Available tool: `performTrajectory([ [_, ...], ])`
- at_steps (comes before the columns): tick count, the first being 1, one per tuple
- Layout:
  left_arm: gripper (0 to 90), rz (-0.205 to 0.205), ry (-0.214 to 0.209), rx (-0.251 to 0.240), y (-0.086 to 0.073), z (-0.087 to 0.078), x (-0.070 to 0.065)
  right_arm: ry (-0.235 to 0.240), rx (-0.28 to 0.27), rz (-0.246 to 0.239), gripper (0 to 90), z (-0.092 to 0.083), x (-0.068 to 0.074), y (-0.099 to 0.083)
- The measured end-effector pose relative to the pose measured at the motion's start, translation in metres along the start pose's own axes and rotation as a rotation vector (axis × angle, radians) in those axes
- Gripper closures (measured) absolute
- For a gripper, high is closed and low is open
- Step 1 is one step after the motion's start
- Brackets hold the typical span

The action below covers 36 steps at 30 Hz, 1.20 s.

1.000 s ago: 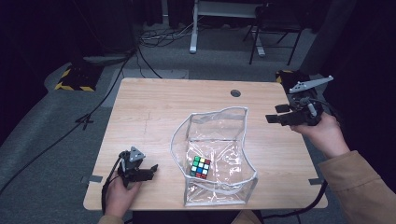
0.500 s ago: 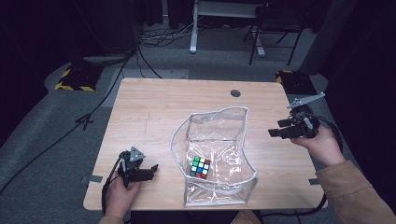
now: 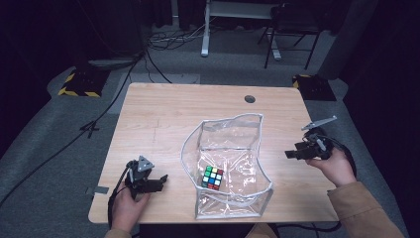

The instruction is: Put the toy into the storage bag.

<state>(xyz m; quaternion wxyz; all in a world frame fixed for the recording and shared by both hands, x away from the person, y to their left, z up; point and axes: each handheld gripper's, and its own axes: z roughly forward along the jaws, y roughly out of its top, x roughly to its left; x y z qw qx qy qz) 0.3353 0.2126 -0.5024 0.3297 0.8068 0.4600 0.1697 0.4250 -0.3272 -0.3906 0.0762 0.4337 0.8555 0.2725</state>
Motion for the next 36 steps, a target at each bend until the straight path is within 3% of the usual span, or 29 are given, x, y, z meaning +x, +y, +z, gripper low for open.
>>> performTrajectory([
  [9, 19.3, 0.000, 0.000, 0.000, 0.000, 0.000, 0.000, -0.014, -0.019, 0.031, 36.6, 0.017, -0.007, -0.027],
  [12, 19.3, 0.000, 0.000, 0.000, 0.000, 0.000, 0.000, -0.003, -0.007, 0.028, 40.9, 0.024, -0.009, -0.037],
  [20, 19.3, 0.000, 0.000, 0.000, 0.000, 0.000, 0.000, -0.002, -0.056, 0.078, 39.1, 0.038, -0.012, -0.059],
  [28, 19.3, 0.000, 0.000, 0.000, 0.000, 0.000, 0.000, -0.061, -0.048, 0.091, 41.3, 0.050, -0.011, -0.077],
  [33, 19.3, 0.000, 0.000, 0.000, 0.000, 0.000, 0.000, -0.078, -0.097, 0.082, 42.4, 0.054, -0.006, -0.084],
  [36, 19.3, 0.000, 0.000, 0.000, 0.000, 0.000, 0.000, -0.104, -0.124, 0.062, 37.1, 0.057, -0.002, -0.086],
])
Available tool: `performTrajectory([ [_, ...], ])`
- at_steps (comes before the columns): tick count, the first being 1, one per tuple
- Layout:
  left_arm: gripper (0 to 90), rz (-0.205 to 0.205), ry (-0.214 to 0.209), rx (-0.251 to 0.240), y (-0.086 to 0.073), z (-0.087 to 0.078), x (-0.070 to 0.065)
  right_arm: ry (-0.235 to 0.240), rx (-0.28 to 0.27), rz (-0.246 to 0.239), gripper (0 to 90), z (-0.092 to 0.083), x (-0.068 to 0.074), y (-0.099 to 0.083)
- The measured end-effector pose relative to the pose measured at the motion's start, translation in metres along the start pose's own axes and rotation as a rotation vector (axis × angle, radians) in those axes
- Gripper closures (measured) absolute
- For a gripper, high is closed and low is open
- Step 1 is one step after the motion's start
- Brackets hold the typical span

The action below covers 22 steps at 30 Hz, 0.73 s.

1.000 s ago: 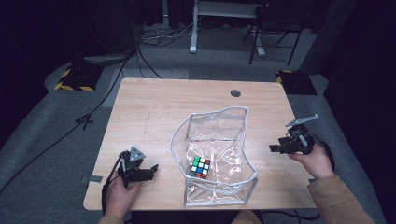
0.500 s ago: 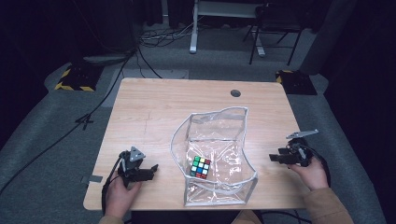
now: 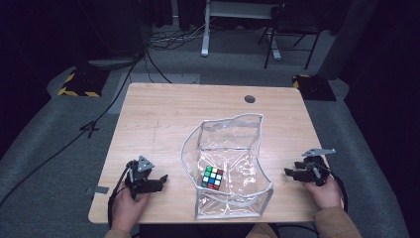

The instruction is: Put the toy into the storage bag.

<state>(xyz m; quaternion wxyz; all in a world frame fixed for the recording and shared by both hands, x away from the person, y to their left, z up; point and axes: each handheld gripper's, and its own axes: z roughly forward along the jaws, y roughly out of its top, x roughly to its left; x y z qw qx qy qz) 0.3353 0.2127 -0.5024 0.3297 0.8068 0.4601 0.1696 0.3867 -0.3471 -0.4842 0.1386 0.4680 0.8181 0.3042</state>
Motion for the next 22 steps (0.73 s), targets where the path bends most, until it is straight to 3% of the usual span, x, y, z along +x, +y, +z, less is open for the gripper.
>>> performTrajectory([
  [1, 19.3, 0.000, 0.000, 0.000, 0.000, 0.000, 0.000, -0.033, -0.020, -0.020, 34.3, 0.002, 0.004, -0.003],
  [4, 19.3, 0.000, 0.000, 0.000, 0.000, 0.000, 0.000, -0.059, -0.053, -0.046, 31.4, 0.005, 0.006, -0.006],
  [6, 19.3, 0.000, 0.000, 0.000, 0.000, 0.000, 0.000, -0.056, -0.089, -0.043, 28.3, 0.006, 0.006, -0.010],
  [7, 19.3, 0.000, 0.000, 0.000, 0.000, 0.000, 0.000, -0.050, -0.146, -0.056, 22.1, 0.009, 0.005, -0.015],
  [9, 19.3, 0.000, 0.000, 0.000, 0.000, 0.000, 0.000, -0.051, -0.168, -0.059, 18.8, 0.011, 0.004, -0.017],
  [22, 19.3, 0.000, -0.001, 0.000, 0.000, 0.000, 0.000, -0.047, -0.155, -0.048, 14.7, 0.012, 0.003, -0.017],
])
